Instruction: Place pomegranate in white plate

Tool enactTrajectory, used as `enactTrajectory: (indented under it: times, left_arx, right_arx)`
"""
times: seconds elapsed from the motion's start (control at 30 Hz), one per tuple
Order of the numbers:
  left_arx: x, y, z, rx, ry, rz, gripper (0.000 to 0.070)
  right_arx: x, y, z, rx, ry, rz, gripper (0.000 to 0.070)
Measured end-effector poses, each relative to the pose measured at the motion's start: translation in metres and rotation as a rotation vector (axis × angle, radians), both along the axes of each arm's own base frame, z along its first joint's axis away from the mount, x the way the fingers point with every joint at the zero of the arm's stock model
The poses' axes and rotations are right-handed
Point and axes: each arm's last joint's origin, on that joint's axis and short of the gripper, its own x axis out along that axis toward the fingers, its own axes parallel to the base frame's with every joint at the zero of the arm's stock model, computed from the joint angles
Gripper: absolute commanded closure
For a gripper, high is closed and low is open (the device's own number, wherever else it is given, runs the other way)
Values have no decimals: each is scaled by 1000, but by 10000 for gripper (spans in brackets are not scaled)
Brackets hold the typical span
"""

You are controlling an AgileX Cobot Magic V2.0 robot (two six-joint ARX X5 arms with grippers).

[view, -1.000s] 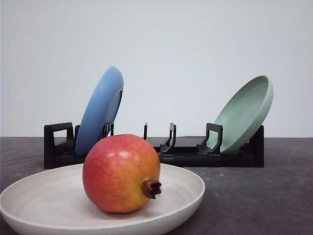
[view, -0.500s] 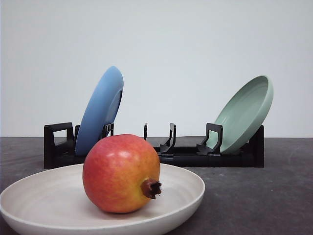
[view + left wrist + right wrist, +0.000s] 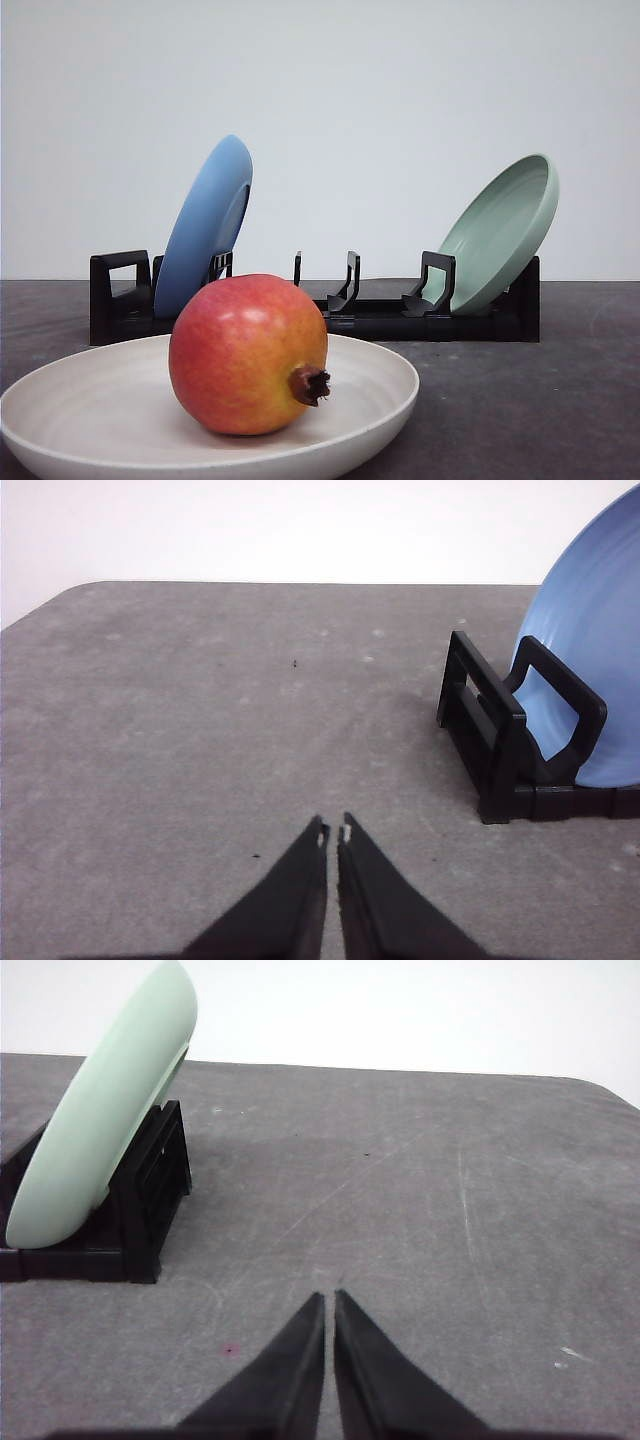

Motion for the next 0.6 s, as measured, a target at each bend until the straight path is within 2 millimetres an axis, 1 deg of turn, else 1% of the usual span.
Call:
enactTrajectory:
  times: [0.6]
  left_arx:
    - [0,0,0,0,0,0,700]
  right_arx:
    - [0,0,0,0,0,0,690]
